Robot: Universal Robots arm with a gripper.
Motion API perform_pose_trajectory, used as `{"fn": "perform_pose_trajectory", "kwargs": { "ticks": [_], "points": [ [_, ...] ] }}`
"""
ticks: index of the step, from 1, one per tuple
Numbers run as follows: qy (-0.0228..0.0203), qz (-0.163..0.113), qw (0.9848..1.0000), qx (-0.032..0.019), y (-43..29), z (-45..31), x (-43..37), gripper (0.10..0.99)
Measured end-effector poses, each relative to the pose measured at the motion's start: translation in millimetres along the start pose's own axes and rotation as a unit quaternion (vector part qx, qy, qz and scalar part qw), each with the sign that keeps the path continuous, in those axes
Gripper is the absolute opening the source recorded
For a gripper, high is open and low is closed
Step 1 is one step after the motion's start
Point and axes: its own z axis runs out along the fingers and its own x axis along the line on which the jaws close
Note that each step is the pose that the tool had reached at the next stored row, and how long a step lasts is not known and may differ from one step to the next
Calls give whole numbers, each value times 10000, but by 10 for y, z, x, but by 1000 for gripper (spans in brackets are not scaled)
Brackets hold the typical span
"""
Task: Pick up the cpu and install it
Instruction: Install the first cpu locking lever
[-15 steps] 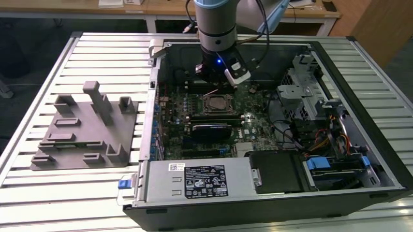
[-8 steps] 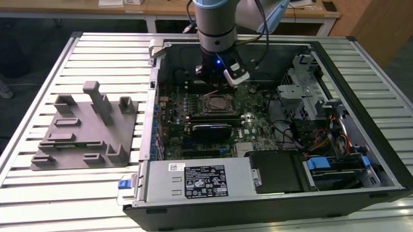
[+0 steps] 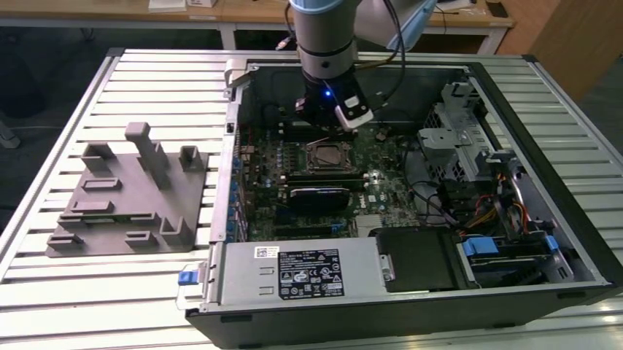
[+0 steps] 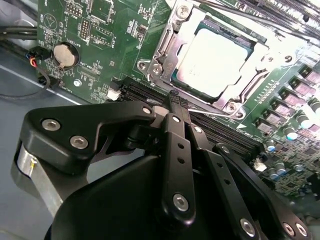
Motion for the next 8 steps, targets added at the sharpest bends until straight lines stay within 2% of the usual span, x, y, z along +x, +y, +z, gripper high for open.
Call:
{"fn": "perform_pose_trajectory", "kwargs": {
  "ticks": [8],
  "points": [
    [-34,66,10000,14,30,10,45,106]
  ]
}}
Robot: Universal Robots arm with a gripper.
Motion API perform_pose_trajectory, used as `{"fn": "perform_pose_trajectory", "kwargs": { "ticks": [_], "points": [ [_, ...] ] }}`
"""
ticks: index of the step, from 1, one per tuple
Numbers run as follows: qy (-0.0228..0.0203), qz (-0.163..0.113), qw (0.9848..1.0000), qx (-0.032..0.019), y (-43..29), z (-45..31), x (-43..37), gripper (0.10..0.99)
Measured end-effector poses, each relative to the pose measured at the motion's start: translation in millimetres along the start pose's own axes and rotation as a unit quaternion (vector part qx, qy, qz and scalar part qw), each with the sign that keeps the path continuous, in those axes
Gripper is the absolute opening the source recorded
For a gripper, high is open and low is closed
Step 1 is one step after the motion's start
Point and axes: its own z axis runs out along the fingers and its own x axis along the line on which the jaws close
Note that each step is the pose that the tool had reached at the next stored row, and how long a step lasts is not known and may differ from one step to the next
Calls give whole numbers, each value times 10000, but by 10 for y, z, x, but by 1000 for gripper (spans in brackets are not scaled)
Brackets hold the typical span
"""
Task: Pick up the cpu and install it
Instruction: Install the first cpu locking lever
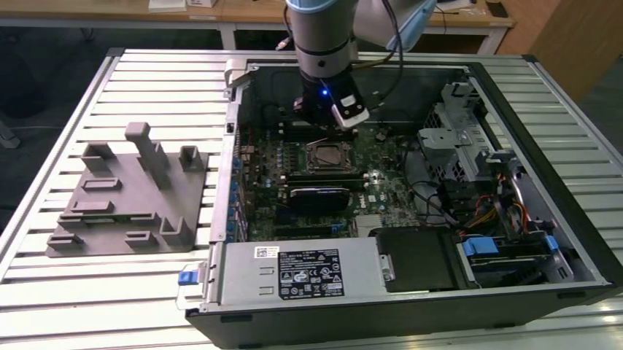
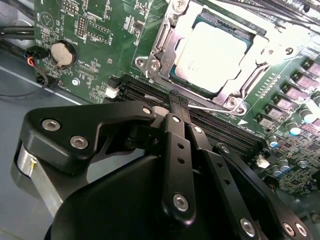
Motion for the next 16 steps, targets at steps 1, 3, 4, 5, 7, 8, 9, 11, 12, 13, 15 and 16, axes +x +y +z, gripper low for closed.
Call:
{"fn": "perform_pose_trajectory", "kwargs": {
  "ticks": [1,3,4,5,7,8,9,11,12,13,15,16],
  "points": [
    [-10,-3,10000,7,1,3,3,106],
    [-23,-7,10000,20,4,11,6,106],
    [-27,-9,10000,27,6,16,8,106],
    [-31,-11,10000,34,8,22,9,106],
    [-34,-14,10000,50,17,31,12,106],
    [-36,-16,10000,56,22,35,13,106],
    [-38,-16,10000,59,30,39,15,106],
    [-40,-17,10000,64,49,45,19,106],
    [-41,-18,10000,65,57,48,21,106],
    [-42,-18,10000,67,63,50,23,106],
    [-43,-18,10000,67,70,54,24,106],
    [-45,-18,10000,68,71,56,25,106]
  ]
}}
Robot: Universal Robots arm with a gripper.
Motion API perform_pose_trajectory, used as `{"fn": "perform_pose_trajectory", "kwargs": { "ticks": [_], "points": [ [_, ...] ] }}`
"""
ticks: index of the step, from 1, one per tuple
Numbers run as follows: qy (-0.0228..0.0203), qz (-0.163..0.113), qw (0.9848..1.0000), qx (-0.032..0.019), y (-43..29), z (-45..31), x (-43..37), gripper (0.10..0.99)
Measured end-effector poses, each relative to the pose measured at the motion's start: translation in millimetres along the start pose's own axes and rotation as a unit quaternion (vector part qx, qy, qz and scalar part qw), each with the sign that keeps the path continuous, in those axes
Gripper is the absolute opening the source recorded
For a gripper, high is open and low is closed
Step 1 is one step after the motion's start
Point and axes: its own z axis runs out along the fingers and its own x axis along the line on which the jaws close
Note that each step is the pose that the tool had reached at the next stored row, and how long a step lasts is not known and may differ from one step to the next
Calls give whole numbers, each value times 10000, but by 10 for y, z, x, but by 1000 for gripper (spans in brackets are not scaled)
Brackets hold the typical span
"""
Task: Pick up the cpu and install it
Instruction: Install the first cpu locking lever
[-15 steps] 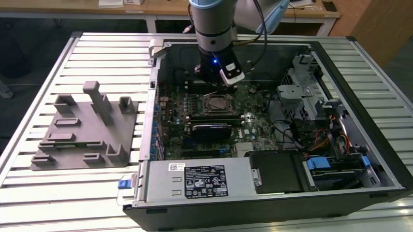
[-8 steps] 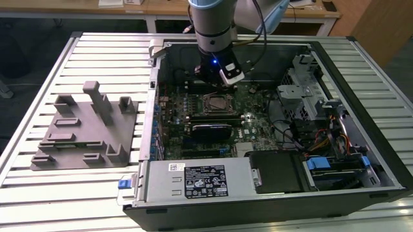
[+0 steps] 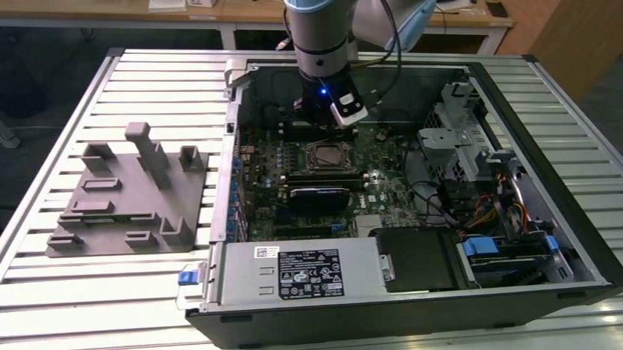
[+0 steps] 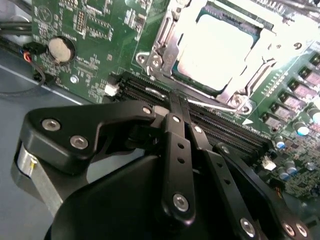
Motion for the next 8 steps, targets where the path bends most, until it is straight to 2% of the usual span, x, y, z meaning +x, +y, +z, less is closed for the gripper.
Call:
{"fn": "perform_pose_trajectory", "kwargs": {
  "ticks": [8],
  "points": [
    [-29,128,9999,24,11,8,12,106]
  ]
}}
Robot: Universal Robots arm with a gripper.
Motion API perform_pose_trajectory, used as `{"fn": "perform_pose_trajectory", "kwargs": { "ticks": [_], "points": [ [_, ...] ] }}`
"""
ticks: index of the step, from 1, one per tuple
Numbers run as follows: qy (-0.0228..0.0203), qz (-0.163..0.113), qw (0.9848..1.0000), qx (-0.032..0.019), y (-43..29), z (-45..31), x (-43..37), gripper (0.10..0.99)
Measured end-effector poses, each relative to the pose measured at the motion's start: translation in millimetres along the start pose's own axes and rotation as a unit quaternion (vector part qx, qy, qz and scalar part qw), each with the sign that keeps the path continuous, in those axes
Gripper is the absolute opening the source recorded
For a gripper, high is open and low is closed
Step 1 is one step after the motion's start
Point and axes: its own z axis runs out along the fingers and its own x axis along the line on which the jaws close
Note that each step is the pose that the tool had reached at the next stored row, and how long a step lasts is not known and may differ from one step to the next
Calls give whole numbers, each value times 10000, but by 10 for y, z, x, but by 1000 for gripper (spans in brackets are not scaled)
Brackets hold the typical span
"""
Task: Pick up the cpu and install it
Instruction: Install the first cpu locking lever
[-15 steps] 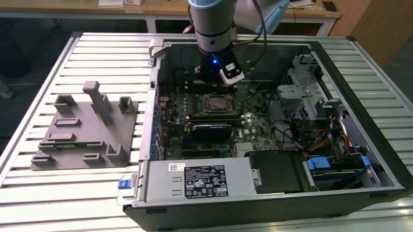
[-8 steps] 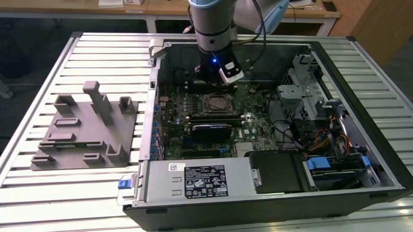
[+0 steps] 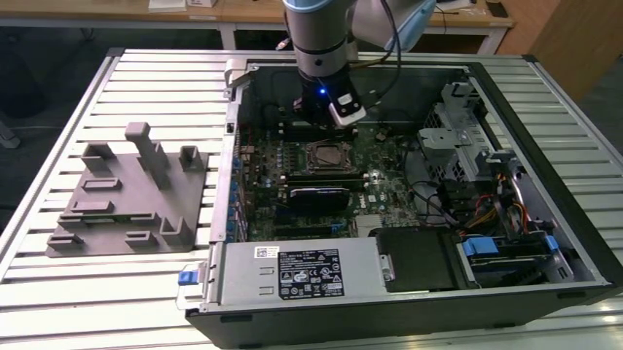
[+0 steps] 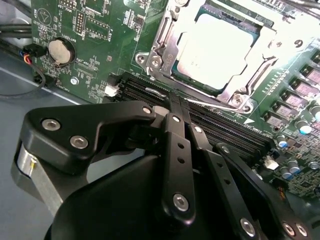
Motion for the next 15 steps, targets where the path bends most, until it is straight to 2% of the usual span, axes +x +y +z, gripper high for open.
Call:
{"fn": "perform_pose_trajectory", "kwargs": {
  "ticks": [15],
  "points": [
    [-62,355,9993,75,28,26,19,106]
  ]
}}
